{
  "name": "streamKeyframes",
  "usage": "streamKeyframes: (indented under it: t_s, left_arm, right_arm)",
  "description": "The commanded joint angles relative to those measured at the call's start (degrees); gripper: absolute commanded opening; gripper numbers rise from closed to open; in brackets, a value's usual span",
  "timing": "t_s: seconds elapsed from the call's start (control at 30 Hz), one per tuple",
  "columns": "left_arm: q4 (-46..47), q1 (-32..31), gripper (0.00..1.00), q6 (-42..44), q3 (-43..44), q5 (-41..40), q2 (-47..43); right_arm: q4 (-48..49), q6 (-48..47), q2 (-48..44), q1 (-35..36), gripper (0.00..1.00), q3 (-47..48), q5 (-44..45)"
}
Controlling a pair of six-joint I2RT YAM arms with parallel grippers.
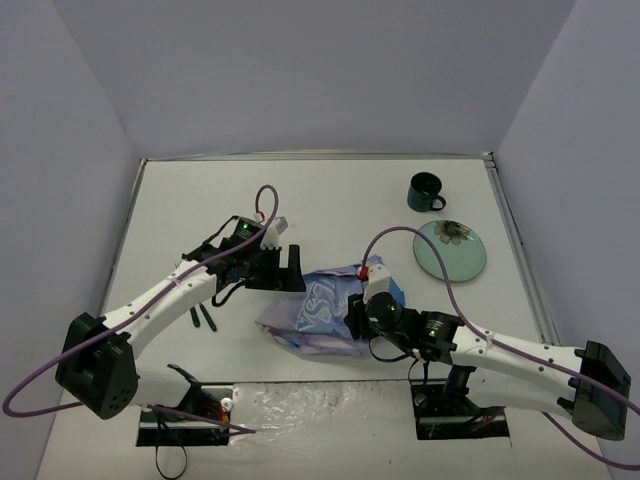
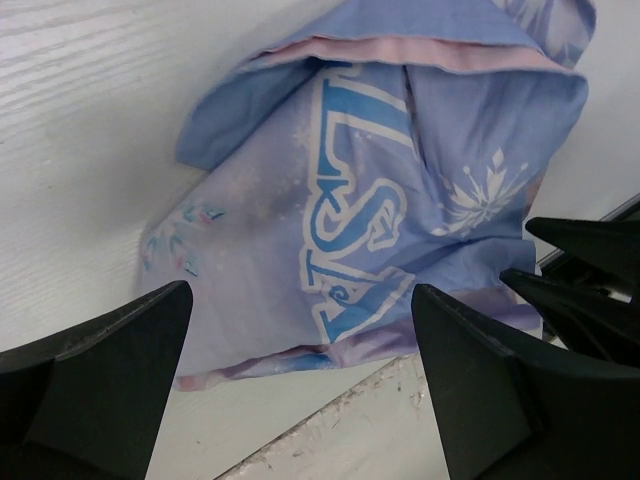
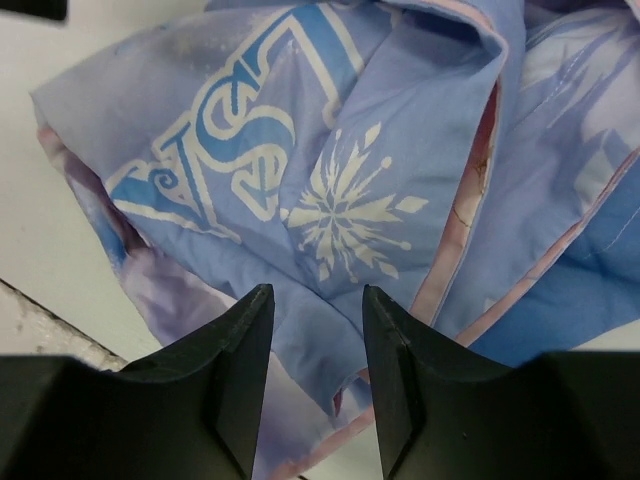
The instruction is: Set the dinner table for one person
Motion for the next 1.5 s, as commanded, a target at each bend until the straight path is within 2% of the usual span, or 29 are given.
streamKeyframes:
  t_s: [0.0, 0.17, 0.37, 0.43, 0.5, 0.57, 0.63, 0.7, 0.83, 1.07, 1.47]
  left_arm:
    - [2.63, -2.61, 0.86, 3.15, 1.99, -1.07, -0.92]
    - [2.36, -3.89, 0.85, 3.64, 1.99, -1.86, -1.02]
    - [2.36, -7.81, 0.84, 5.7, 2.95, -4.97, -2.07]
    - [2.5, -11.26, 0.84, 7.05, 3.77, -7.04, -2.2]
    - [2.36, -16.87, 0.84, 8.72, 4.98, -11.25, -1.81]
    - [2.29, -19.78, 0.84, 9.87, 6.42, -15.6, -0.97]
    - [2.69, -23.7, 0.84, 10.64, 7.67, -19.37, 0.01]
    - [3.23, -27.89, 0.84, 11.22, 9.03, -22.3, 1.43]
    - [3.24, -34.35, 0.84, 11.71, 12.52, -30.31, 5.72]
    - [2.67, -43.77, 0.82, 10.86, 19.31, -35.57, 15.75]
    - [-2.29, -45.91, 0.74, 9.38, 24.27, -41.0, 25.27]
  right_arm:
    - [0.68, 6.43, -3.89, 0.14, 0.4, -0.16, 3.49]
    - [-6.27, 11.91, -7.41, -0.03, 0.51, 2.2, 9.08]
    - [-13.18, 17.8, -1.4, -2.19, 0.62, 7.47, 11.14]
    - [-14.87, 19.19, -0.22, -3.8, 0.71, 9.1, 11.09]
    - [-16.8, 20.58, 0.55, -9.32, 0.79, 10.82, 10.7]
    - [-17.5, 20.14, 0.4, -12.77, 0.88, 12.27, 10.32]
    - [-18.08, 18.44, 0.35, -20.94, 0.96, 14.08, 9.31]
    - [-18.44, 14.86, 1.02, -26.76, 1.0, 16.47, 6.3]
    - [-19.01, 7.21, 4.06, -40.55, 1.0, 20.03, 0.27]
    - [-18.92, 2.54, 5.97, -50.97, 1.0, 23.53, -6.0]
    - [-18.45, 1.09, 5.58, -52.25, 1.0, 22.09, -9.9]
